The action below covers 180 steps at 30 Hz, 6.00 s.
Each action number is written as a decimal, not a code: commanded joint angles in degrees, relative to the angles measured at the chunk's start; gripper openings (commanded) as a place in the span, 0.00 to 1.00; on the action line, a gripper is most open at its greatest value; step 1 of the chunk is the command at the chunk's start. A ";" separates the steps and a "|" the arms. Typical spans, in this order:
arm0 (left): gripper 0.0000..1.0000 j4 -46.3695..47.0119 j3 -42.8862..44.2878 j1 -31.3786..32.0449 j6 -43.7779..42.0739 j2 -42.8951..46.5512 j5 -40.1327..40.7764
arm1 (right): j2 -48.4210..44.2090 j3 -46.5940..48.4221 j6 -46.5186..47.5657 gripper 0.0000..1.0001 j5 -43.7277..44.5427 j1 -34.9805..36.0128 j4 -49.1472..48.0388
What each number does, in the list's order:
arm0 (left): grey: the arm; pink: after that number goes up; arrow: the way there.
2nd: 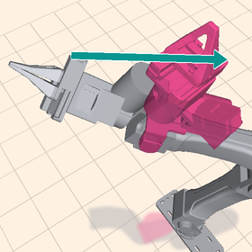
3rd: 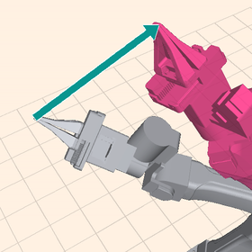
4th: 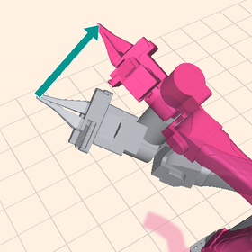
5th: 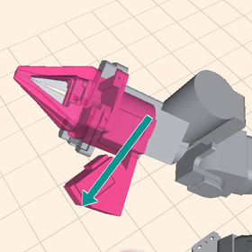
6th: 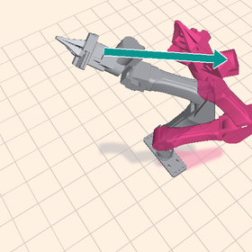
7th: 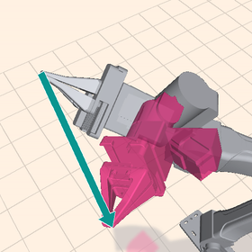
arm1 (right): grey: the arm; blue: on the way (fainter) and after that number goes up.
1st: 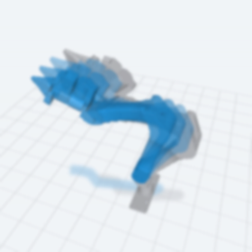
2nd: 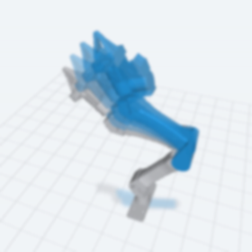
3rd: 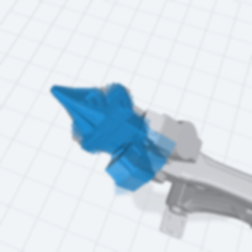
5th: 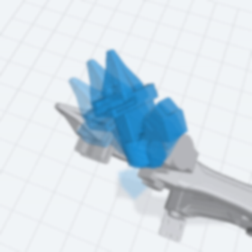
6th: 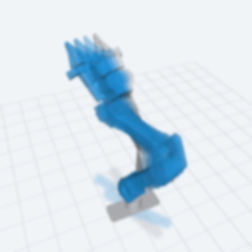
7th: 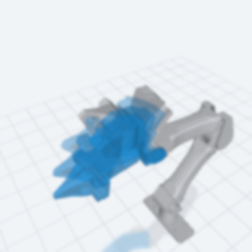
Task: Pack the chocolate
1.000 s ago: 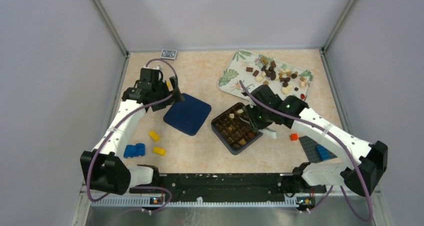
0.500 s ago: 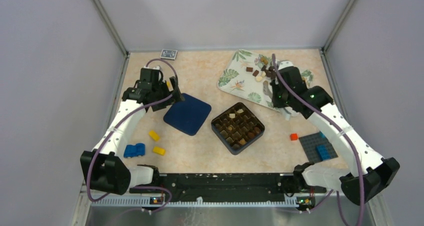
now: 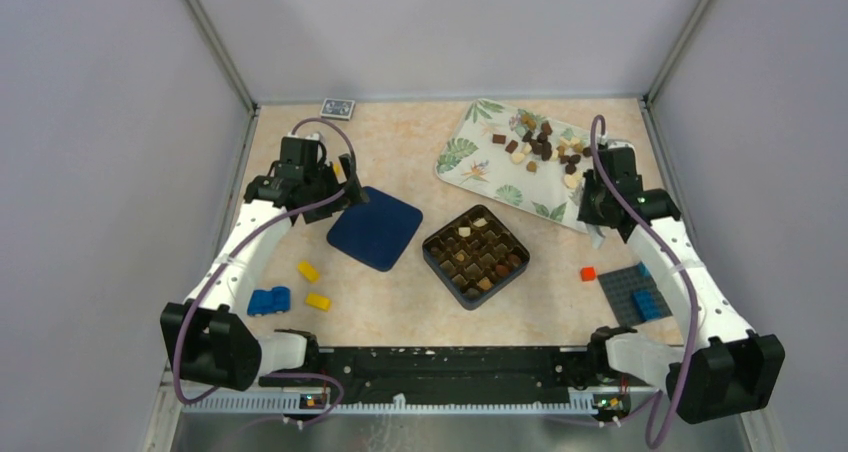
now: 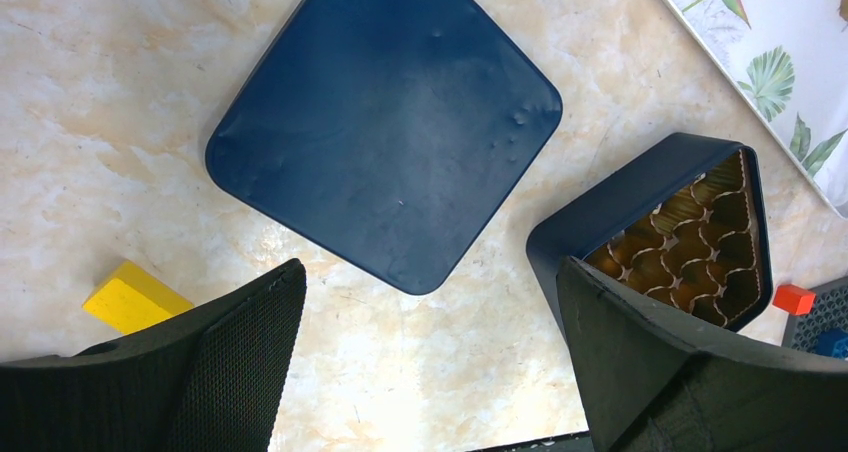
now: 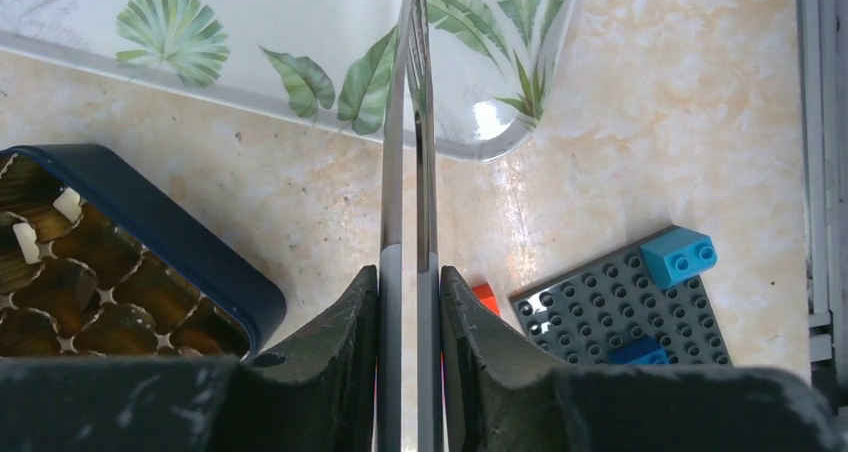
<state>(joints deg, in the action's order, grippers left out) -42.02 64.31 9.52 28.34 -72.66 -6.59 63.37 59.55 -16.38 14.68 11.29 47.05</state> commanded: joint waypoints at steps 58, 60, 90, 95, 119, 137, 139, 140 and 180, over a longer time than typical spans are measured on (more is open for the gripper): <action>0.99 1.10 -1.87 -0.29 -2.52 0.44 3.67 | 17.18 -0.69 0.73 0.33 0.47 -2.08 -18.37; 0.99 1.22 -1.93 -0.29 -2.37 0.43 3.44 | 17.55 -0.45 0.86 0.26 0.03 -2.11 -18.08; 0.99 2.66 0.37 -0.36 -1.02 -0.33 1.86 | -1.89 10.74 3.89 0.00 -21.77 7.85 9.41; 0.99 2.91 0.45 -0.31 -0.61 -1.26 1.13 | -0.94 13.36 4.57 0.00 -24.22 14.56 16.26; 0.99 3.13 -0.30 -0.31 0.58 -0.02 0.20 | 0.96 6.83 5.09 0.00 -24.23 21.49 18.72; 0.99 3.06 -0.77 -0.34 0.40 -0.12 0.04 | 1.88 7.18 5.05 0.33 -24.22 21.58 17.57; 0.99 3.17 -0.71 -0.36 0.36 -0.12 -0.09 | 1.78 7.31 4.98 0.33 -24.25 21.58 17.34; 0.99 3.25 -0.71 -0.30 0.33 -0.19 -0.09 | 1.80 7.32 4.94 0.34 -24.26 21.58 17.30; 0.99 3.09 -0.86 -0.30 -0.99 -0.81 -3.07 | 17.79 16.32 2.28 0.35 -3.70 -8.45 -6.11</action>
<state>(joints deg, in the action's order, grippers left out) -40.32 62.78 9.47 28.29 -73.97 -9.21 80.77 75.40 -13.30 9.78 3.55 46.72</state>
